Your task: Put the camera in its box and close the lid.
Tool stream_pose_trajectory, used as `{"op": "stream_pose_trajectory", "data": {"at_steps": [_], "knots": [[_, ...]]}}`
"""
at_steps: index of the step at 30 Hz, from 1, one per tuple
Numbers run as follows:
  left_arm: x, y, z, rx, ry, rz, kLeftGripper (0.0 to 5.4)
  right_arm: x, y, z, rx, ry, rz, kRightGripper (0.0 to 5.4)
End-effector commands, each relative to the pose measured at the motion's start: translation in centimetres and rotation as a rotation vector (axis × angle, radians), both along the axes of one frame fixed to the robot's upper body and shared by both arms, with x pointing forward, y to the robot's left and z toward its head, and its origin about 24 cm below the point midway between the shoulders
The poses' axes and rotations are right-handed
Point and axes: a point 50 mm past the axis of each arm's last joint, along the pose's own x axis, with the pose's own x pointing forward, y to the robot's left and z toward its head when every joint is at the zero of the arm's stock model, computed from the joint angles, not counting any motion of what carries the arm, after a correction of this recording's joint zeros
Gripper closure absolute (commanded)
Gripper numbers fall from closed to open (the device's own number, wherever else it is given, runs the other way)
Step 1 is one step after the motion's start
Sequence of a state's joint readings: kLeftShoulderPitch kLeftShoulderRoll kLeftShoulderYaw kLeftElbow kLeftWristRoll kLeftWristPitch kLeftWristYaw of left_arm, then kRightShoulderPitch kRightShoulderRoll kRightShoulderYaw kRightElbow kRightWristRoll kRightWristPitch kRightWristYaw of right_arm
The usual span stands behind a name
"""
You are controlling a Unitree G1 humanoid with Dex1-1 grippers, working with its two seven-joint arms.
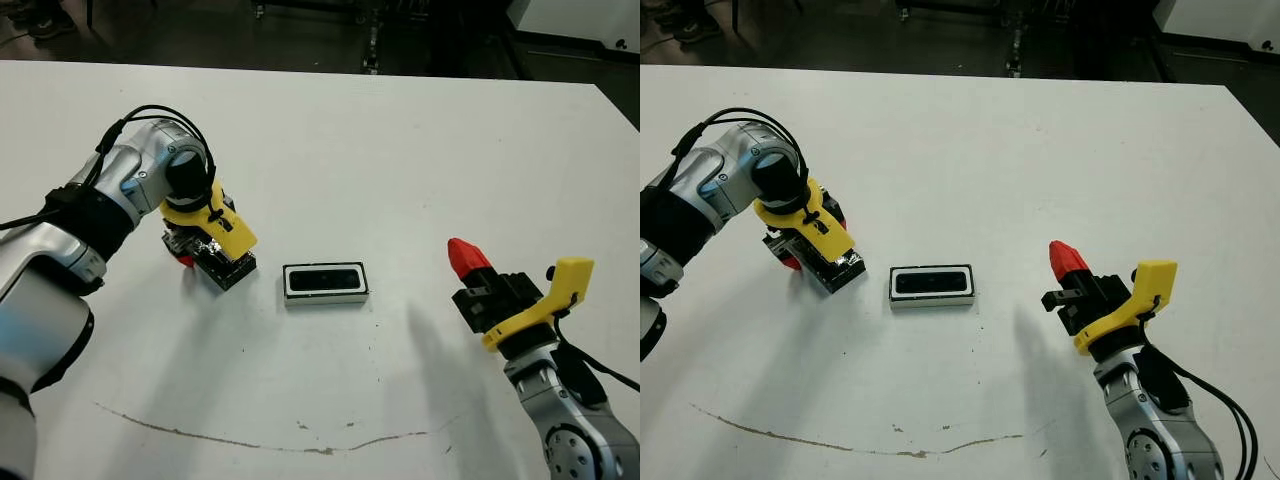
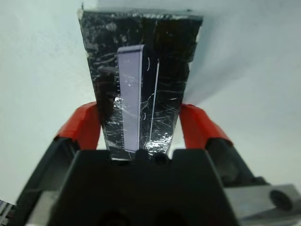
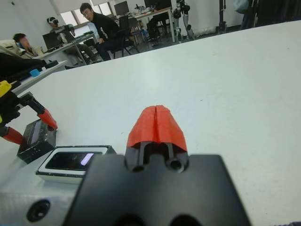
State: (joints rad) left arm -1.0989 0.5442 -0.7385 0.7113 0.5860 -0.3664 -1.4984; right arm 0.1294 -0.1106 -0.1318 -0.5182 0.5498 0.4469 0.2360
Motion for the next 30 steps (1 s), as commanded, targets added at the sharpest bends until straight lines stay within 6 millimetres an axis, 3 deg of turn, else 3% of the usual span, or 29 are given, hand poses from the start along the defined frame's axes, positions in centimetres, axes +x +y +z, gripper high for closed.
{"op": "stream_pose_trajectory", "data": {"at_steps": [1,14,25,30], "knots": [[-0.6,0.0,-2.3,0.026,0.058,0.022,1.78,-0.2,-0.3,-0.1,-0.013,0.007,-0.012,5.40],[-0.6,0.1,-1.5,-0.080,0.051,0.059,1.78,-0.3,-0.2,-0.2,-0.018,0.012,-0.009,5.40],[1.7,1.6,3.1,-0.405,0.017,0.313,1.78,-0.3,0.1,-0.4,0.000,0.019,-0.001,5.40],[2.0,2.4,3.9,-0.505,0.035,0.398,1.78,-0.3,0.3,-0.4,-0.005,0.012,0.006,5.40]]}}
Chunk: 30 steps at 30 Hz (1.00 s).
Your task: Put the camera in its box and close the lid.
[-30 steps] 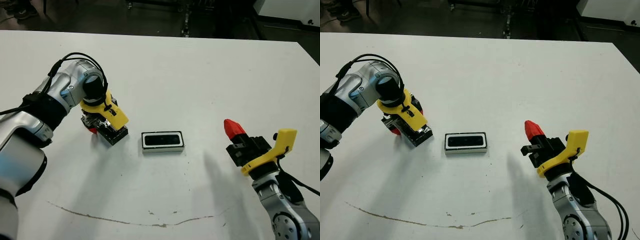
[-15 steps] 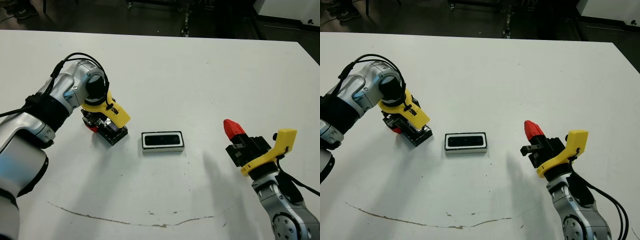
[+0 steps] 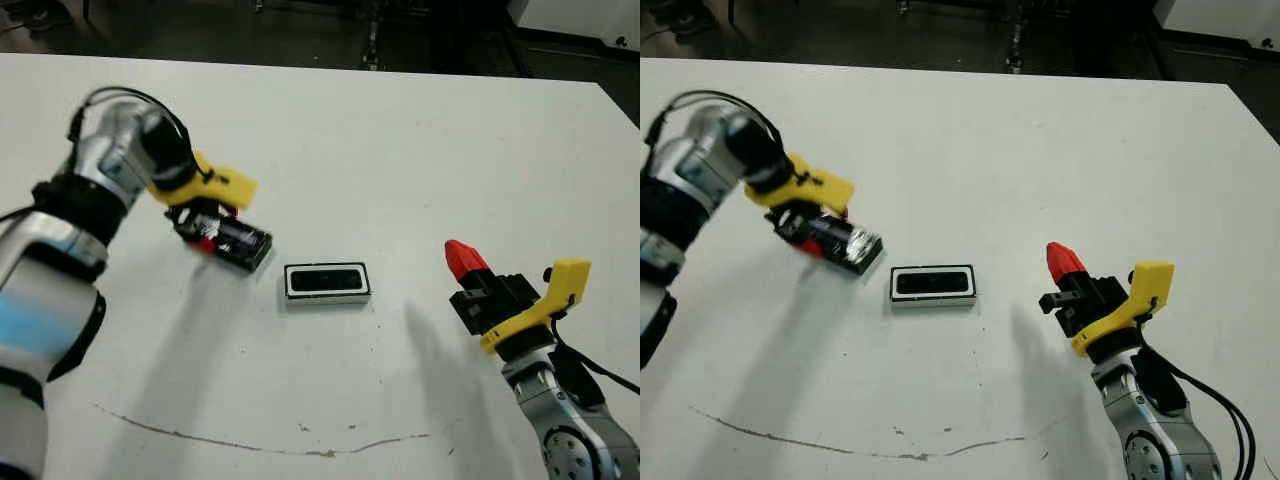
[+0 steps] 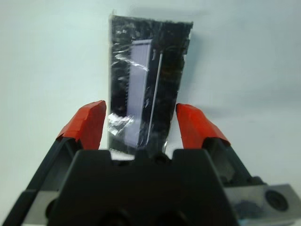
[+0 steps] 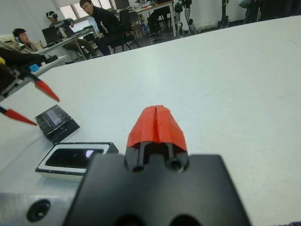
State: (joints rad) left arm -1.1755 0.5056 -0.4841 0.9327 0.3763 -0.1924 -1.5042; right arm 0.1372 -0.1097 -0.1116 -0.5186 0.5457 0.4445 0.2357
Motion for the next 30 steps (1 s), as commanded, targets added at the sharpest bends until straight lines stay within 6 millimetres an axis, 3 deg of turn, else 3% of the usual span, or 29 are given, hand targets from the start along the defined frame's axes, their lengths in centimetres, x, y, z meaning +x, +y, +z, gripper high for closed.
{"op": "stream_pose_trajectory", "data": {"at_steps": [1,12,20,23,30], "knots": [[0.2,0.5,0.4,-0.078,0.036,0.076,1.78,-0.2,-0.1,-0.1,-0.004,0.003,-0.007,5.40],[-0.1,1.6,-0.1,-0.256,0.207,0.252,1.78,-0.1,0.1,-0.2,0.010,0.007,0.003,5.40],[-0.5,1.7,-0.2,-0.248,0.197,0.210,1.78,-0.1,0.2,-0.3,0.014,0.015,-0.006,5.40],[-0.5,1.2,0.9,-0.239,0.104,0.105,1.78,-0.1,0.2,-0.3,0.007,0.015,-0.005,5.40],[-1.1,-0.9,5.7,-0.170,-0.175,-0.097,0.77,-0.1,0.3,-0.4,0.004,0.015,-0.002,5.40]]}}
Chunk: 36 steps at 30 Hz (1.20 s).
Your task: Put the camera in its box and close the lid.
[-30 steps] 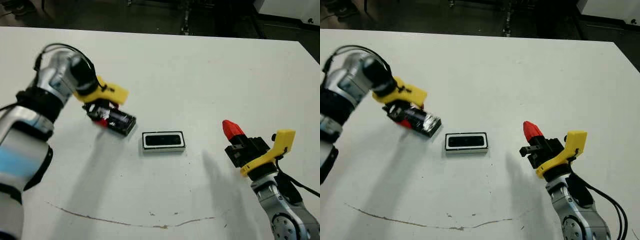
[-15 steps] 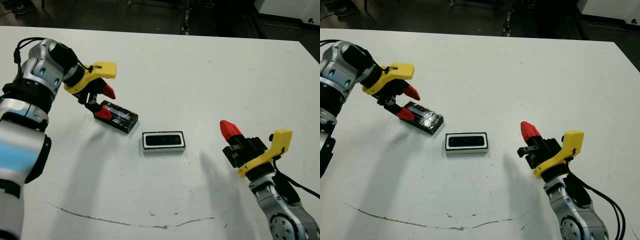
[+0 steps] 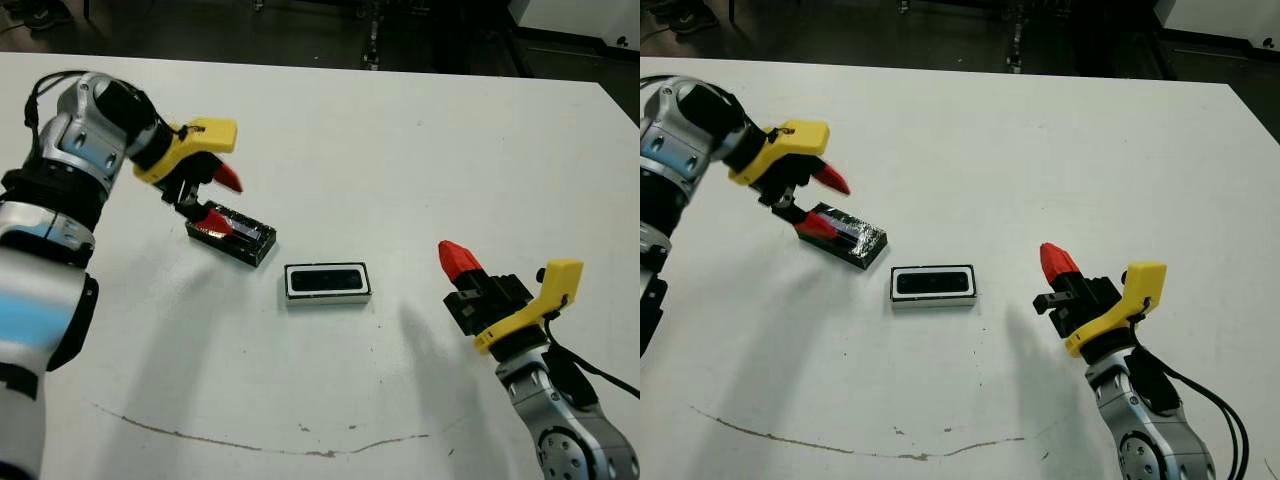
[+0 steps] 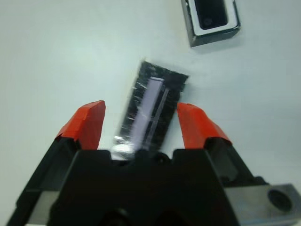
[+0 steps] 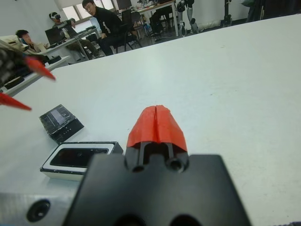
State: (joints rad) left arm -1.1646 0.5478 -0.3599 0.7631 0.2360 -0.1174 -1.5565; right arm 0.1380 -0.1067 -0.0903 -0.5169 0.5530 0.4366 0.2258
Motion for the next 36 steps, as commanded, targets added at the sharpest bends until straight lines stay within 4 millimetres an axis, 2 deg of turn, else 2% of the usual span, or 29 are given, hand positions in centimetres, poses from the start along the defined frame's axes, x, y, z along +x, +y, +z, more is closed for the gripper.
{"op": "stream_pose_trajectory", "data": {"at_steps": [1,3,6,14,20,25,36], "knots": [[-0.7,-1.1,2.3,0.071,-0.126,-0.075,0.64,-0.1,-0.2,-0.3,-0.007,0.014,-0.012,5.40],[-1.2,-2.1,2.6,0.148,-0.153,-0.107,0.35,-0.2,-0.2,-0.3,-0.008,0.016,-0.013,5.40],[-1.4,-2.9,1.9,0.212,-0.149,-0.140,0.02,-0.2,-0.1,-0.4,-0.011,0.010,-0.008,5.40],[-0.7,-4.0,-1.1,0.347,-0.102,-0.225,0.02,-0.3,0.0,-0.4,-0.007,0.019,-0.005,5.40],[0.0,-4.1,-2.9,0.444,-0.026,-0.276,0.02,-0.3,0.0,-0.6,0.001,0.024,-0.005,5.40],[0.6,-3.9,-3.8,0.493,0.032,-0.259,0.02,-0.4,0.3,-0.8,0.006,0.035,-0.006,5.40],[1.1,-3.8,-5.3,0.558,-0.001,-0.300,0.02,-0.5,0.3,-0.9,0.008,0.038,0.007,5.40]]}}
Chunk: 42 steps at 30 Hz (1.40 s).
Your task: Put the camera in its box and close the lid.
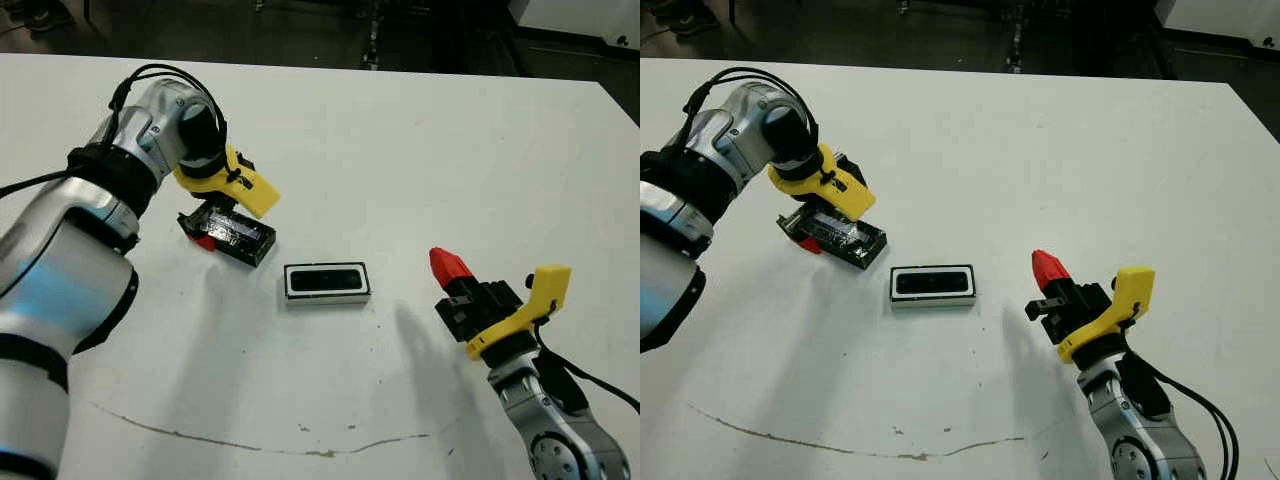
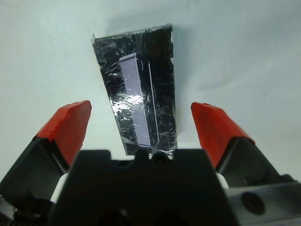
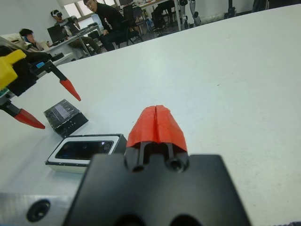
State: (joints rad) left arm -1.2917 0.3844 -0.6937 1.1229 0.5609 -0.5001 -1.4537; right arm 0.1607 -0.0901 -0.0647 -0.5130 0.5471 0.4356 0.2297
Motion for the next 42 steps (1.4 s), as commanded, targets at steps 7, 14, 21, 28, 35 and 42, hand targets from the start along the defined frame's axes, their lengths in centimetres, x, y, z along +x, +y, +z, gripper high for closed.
{"op": "stream_pose_trajectory", "data": {"at_steps": [7,14,21,28,35,42], "knots": [[0.0,-0.3,-0.8,0.034,0.002,-0.025,0.02,-0.2,-0.2,-0.3,-0.009,0.009,-0.010,5.40],[0.0,-0.3,-1.2,0.044,0.009,-0.018,0.02,-0.2,-0.2,-0.3,-0.005,0.011,-0.013,5.40],[0.1,0.2,-2.2,-0.009,0.099,0.195,0.02,-0.3,-0.2,-0.3,-0.016,0.011,-0.019,5.40],[0.1,0.1,-2.7,-0.019,0.122,0.267,0.84,-0.3,-0.2,-0.2,-0.017,0.006,-0.014,5.40],[-0.1,0.2,-2.7,0.010,0.132,0.209,1.85,-0.3,-0.2,-0.2,-0.015,0.012,-0.013,5.40],[-0.2,0.1,-2.6,0.021,0.151,0.202,2.23,-0.2,-0.3,-0.1,-0.001,0.013,-0.004,5.40]]}}
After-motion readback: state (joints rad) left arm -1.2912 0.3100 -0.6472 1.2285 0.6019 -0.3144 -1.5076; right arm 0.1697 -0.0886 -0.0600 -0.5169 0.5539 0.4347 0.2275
